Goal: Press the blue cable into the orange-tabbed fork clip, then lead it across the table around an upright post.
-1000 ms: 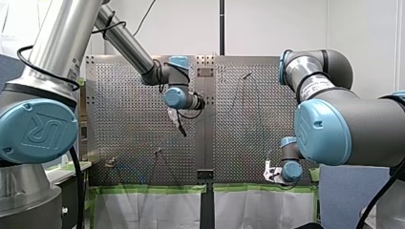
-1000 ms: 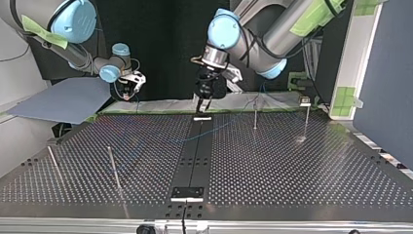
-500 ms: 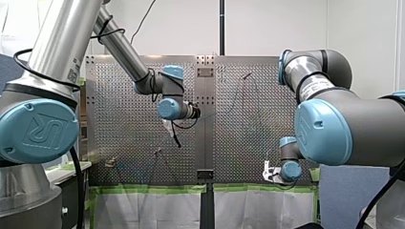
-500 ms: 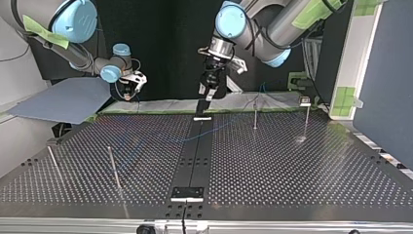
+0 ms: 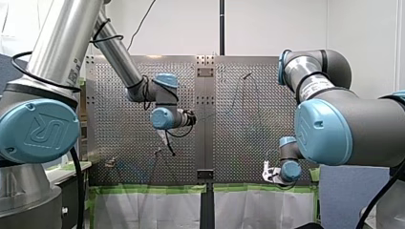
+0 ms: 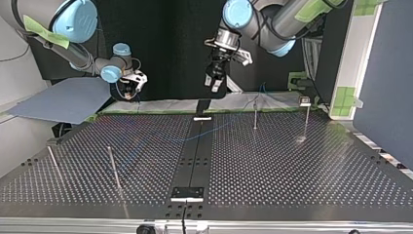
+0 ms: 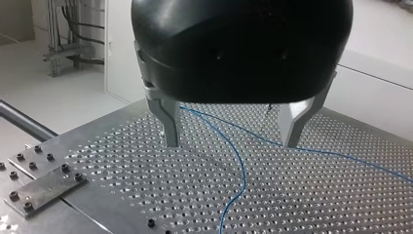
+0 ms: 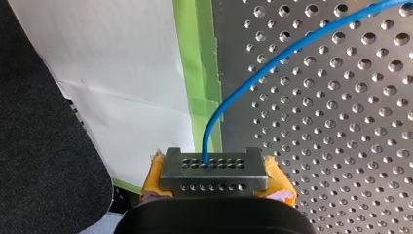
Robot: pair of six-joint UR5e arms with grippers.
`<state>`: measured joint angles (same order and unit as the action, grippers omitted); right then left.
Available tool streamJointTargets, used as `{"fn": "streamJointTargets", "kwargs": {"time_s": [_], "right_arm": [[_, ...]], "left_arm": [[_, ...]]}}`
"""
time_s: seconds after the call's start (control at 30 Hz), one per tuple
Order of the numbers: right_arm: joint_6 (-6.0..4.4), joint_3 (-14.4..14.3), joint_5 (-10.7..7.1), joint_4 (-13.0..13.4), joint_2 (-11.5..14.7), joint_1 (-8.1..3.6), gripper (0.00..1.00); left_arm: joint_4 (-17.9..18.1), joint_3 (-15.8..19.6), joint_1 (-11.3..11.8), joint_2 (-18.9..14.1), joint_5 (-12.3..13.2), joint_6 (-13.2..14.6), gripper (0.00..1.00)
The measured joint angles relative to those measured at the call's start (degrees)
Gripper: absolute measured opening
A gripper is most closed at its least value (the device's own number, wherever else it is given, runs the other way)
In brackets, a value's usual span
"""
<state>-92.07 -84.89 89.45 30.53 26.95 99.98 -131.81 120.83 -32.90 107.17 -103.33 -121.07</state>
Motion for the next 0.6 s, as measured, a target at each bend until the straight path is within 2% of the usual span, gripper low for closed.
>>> {"fn": "streamJointTargets", "kwargs": {"time_s": [0.33, 0.6], "right_arm": [[0.64, 0.0, -0.04, -0.2, 0.0, 0.20, 0.00], [0.81, 0.0, -0.05, -0.2, 0.0, 0.26, 0.00]], "left_arm": [[4.9, 4.8, 0.4, 0.0, 0.1, 0.9, 1.00], [5.6, 5.6, 0.4, 0.0, 0.1, 1.1, 1.00]]}}
